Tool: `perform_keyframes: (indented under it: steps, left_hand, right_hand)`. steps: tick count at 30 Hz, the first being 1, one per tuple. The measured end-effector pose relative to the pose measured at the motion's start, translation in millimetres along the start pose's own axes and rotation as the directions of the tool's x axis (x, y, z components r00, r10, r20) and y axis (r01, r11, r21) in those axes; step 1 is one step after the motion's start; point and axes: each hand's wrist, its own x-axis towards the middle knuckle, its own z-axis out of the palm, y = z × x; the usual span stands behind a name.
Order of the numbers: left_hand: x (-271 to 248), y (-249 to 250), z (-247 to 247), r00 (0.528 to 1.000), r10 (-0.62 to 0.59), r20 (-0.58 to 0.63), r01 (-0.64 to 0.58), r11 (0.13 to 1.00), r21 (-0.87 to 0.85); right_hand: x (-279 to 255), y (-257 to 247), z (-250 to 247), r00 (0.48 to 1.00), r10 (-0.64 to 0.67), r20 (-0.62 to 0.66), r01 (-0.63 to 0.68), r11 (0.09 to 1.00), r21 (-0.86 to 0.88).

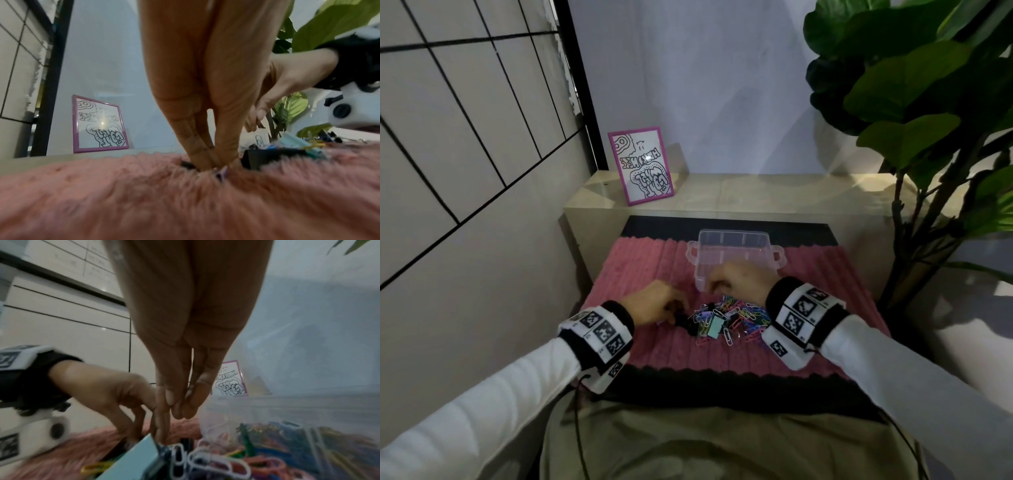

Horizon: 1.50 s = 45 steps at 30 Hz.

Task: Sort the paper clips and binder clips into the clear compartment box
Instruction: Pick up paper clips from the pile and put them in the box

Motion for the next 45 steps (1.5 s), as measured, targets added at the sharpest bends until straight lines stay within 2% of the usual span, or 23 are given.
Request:
perform_keyframes:
  steps: [4,6,8,11,14,18,20,25,28,30,32,35,37,42,45]
  left_hand:
    - [4,2,2,0.998,0.019,-0.064,-0.021,0.999,-0.035]
    - [3,1,2,0.996,0.009,-0.087,-0.011,1.000,-0.021]
    - [0,-1,0,0.992,-0.032,-0.120,0.033,0.999,0.011]
    - [-7,-4,-6,0.973,-0.099,-0.207,0.093,0.995,-0.039]
    - [-17,-3,-13,0.959,-0.126,-0.254,0.079,0.979,-0.187]
    - [-23,3,-12,0.965,-0.137,-0.222,0.073,0.959,-0.276]
    - [-24,8,-8,0.979,-0.106,-0.176,0.049,0.953,-0.299]
    - [-23,28,18,0.990,0.096,-0.104,-0.111,0.982,-0.150]
    - [-12,30,25,0.993,0.069,-0.096,-0.074,0.996,-0.041]
    - [-5,29,23,0.995,0.053,-0.090,-0.056,0.998,-0.031]
    - [-1,29,21,0.994,0.056,-0.088,-0.057,0.998,-0.006]
    - [0,32,22,0.996,0.055,-0.076,-0.049,0.996,0.079]
    - [-2,34,24,0.993,0.057,-0.105,-0.043,0.991,0.129]
    - [-5,36,25,0.976,0.083,-0.204,-0.060,0.992,0.113]
    - [-2,27,19,0.965,0.054,-0.257,-0.065,0.997,-0.035]
  right_hand:
    - [11,-15,12,0.981,-0.065,0.185,0.067,0.998,-0.008]
    - [17,-18,19,0.959,-0.037,0.281,0.064,0.994,-0.087]
    - [20,-17,25,0.948,-0.029,0.317,0.088,0.981,-0.174]
    - [22,-15,30,0.966,-0.059,0.251,0.117,0.967,-0.225]
    - [22,-12,29,0.990,-0.067,0.122,0.085,0.986,-0.145]
    - [23,-5,20,1.000,0.013,-0.010,-0.013,1.000,-0.003]
    - [21,0,16,0.996,0.061,-0.071,-0.053,0.993,0.103]
    - [13,11,17,0.982,0.130,-0.135,-0.099,0.971,0.217]
    - [9,11,18,0.982,0.143,-0.127,-0.103,0.956,0.276]
    - [6,14,16,0.970,0.220,-0.102,-0.172,0.921,0.351]
    - [2,21,12,0.952,0.287,-0.108,-0.206,0.858,0.470]
    - [-4,31,-2,0.949,0.305,-0.081,-0.182,0.738,0.650]
    - [-6,34,-12,0.936,0.338,-0.092,-0.180,0.689,0.702]
    - [3,37,-22,0.840,0.457,-0.293,-0.214,0.774,0.596]
    - [6,35,-18,0.869,0.403,-0.286,-0.296,0.888,0.352]
